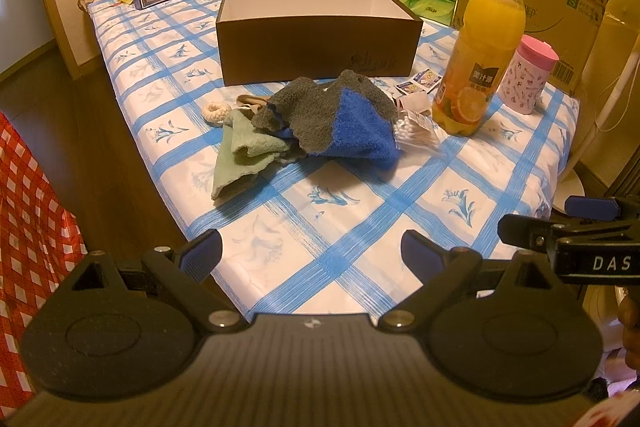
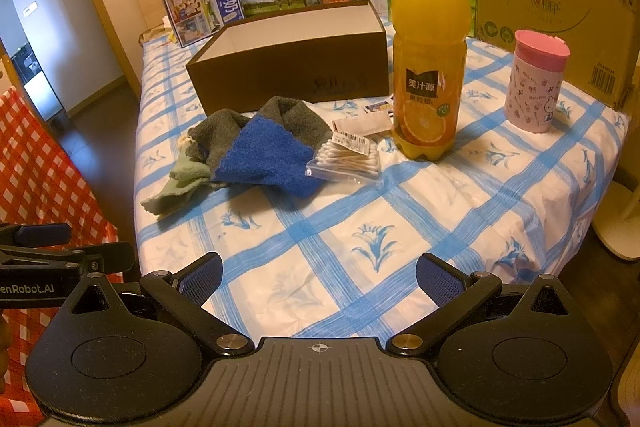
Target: Organize soft objects
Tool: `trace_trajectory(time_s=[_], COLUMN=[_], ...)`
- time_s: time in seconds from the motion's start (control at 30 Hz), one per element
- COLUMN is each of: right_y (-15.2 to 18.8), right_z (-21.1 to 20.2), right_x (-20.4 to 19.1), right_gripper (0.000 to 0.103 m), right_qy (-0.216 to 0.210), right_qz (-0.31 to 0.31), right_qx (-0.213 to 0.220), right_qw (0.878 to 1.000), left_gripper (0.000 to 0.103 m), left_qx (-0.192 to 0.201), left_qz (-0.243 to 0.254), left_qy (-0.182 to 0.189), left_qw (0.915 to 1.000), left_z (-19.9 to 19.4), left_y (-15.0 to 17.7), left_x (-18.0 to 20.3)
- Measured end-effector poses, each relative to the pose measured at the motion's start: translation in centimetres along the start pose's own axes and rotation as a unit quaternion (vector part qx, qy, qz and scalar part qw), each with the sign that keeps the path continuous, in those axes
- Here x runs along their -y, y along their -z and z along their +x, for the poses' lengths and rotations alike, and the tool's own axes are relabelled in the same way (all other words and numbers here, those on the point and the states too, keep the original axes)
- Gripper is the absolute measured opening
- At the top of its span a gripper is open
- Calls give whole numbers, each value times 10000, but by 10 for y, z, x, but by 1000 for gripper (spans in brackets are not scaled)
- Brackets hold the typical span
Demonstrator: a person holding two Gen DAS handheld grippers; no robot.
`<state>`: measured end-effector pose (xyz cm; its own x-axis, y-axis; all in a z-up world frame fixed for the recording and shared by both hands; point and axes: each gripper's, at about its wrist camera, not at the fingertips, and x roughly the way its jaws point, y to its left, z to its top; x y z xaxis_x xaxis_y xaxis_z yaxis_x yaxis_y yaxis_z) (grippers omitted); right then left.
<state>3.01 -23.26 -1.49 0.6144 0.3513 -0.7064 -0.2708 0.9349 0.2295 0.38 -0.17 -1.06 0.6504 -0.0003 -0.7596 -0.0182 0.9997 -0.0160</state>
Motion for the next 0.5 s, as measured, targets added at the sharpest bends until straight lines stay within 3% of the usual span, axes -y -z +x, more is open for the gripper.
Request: trace_trajectory(time_s=[0.5], right_y=[4], right_z=[6], right_x=[4], right_gripper=[103], right_qy=[11], right_qz=[9], right_qx=[-24], right_qw=[10000], left_gripper=[95], left_qx=[-39], left_qz=[-10], left_qy=[17], left_qw=[10000], left_z=[5], left_y=[2], left_x=[-2])
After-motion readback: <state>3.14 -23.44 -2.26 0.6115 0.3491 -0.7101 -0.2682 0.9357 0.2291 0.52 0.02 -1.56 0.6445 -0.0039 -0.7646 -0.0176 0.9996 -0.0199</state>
